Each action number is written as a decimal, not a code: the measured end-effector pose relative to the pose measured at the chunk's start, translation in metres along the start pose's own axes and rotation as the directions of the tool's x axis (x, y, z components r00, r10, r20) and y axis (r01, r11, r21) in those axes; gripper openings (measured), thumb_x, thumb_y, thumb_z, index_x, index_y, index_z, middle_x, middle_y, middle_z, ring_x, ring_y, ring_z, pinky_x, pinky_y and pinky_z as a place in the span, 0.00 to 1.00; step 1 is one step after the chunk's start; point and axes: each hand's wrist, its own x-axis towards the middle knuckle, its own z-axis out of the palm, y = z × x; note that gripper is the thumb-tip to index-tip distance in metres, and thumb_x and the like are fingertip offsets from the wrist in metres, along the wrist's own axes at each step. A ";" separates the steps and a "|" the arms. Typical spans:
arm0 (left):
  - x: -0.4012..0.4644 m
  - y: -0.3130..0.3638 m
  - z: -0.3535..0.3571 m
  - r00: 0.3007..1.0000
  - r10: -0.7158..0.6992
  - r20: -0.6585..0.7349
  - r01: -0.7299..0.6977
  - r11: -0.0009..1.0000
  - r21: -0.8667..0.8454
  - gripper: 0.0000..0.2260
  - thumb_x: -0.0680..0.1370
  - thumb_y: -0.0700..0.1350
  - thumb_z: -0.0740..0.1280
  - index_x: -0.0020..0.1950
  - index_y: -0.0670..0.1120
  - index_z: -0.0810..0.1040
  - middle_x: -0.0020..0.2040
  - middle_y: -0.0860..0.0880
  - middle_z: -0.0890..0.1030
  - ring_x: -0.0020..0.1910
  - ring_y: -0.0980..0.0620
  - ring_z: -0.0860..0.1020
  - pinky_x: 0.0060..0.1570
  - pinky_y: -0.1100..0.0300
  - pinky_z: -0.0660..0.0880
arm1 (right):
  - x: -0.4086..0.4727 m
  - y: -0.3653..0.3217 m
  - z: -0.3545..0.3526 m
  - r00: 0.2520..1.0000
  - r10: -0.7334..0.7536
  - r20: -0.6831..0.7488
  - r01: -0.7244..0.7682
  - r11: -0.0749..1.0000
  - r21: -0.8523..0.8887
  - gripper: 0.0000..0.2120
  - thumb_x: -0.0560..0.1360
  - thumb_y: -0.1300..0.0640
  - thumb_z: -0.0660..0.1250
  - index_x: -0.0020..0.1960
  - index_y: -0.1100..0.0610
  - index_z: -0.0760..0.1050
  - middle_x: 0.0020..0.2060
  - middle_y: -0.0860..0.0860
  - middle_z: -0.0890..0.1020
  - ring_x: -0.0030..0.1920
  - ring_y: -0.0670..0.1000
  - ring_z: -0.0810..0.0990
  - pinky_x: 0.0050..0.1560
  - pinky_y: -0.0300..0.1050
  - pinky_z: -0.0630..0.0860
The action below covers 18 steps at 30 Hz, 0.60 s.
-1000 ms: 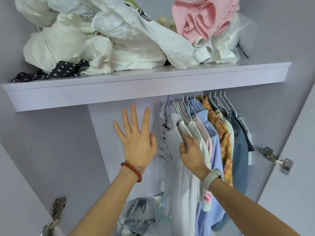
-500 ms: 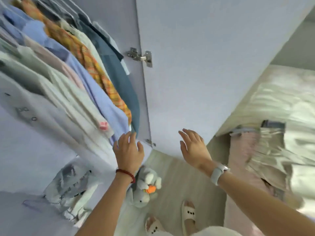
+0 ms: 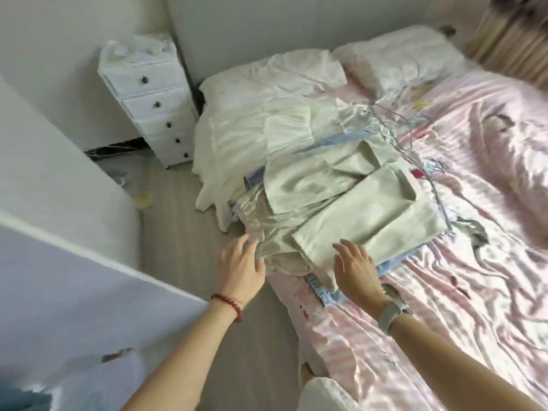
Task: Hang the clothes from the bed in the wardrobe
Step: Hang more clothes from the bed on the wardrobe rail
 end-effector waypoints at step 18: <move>0.214 0.229 0.187 0.864 0.311 0.396 -0.422 0.877 0.231 0.33 0.74 0.58 0.60 0.75 0.57 0.48 0.77 0.48 0.44 0.74 0.44 0.40 0.68 0.38 0.42 | 0.181 0.330 -0.033 0.664 0.747 0.038 -0.734 0.641 0.222 0.18 0.76 0.64 0.54 0.65 0.68 0.63 0.59 0.69 0.71 0.59 0.67 0.69 0.58 0.55 0.63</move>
